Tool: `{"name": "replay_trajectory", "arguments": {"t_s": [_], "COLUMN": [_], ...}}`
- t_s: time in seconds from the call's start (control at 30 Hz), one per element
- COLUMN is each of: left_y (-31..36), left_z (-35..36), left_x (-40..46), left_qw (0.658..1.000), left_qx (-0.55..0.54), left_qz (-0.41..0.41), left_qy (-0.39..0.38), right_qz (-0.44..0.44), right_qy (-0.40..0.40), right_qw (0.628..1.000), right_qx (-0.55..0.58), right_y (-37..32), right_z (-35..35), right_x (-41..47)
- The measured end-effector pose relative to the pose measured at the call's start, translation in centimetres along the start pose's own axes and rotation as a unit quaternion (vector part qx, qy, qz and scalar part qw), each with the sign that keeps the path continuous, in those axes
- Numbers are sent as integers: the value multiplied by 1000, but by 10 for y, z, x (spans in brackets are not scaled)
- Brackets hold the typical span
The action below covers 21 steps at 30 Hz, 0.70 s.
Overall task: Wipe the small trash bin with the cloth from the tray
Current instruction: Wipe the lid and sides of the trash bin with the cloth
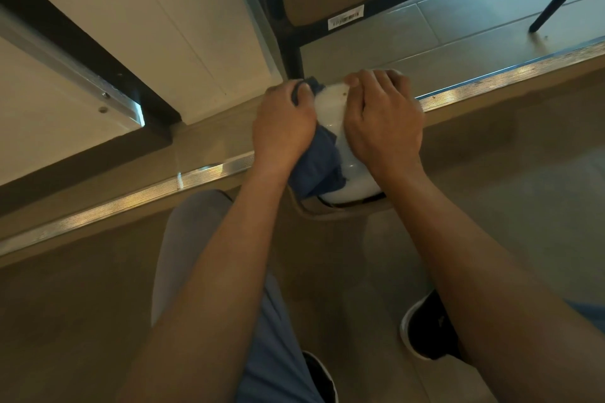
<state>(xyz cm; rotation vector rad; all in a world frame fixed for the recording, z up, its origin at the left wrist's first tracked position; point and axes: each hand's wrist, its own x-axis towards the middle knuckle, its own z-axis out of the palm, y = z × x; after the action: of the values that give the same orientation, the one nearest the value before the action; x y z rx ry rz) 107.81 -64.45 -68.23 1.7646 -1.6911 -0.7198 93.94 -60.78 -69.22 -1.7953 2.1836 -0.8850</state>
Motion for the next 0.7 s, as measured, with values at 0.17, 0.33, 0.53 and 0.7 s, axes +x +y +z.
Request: {"name": "replay_trajectory", "arguments": {"t_s": [0.17, 0.33, 0.53, 0.7], "left_y": [-17, -41, -3, -4], "left_z": [20, 24, 3, 10], "left_x": [-74, -106, -2, -47], "left_qw": [987, 995, 1000, 980], "left_qx": [64, -49, 1, 124], "left_qz": [141, 86, 11, 149], "left_qy": [50, 32, 8, 38], "right_qz": [1, -1, -5, -10], "right_qy": [5, 13, 2, 7], "right_qw": [1000, 1000, 1000, 1000], "right_qx": [0, -7, 2, 9], "right_y": [-1, 0, 3, 2], "right_z": [0, 0, 0, -1], "right_x": [1, 0, 0, -1]}}
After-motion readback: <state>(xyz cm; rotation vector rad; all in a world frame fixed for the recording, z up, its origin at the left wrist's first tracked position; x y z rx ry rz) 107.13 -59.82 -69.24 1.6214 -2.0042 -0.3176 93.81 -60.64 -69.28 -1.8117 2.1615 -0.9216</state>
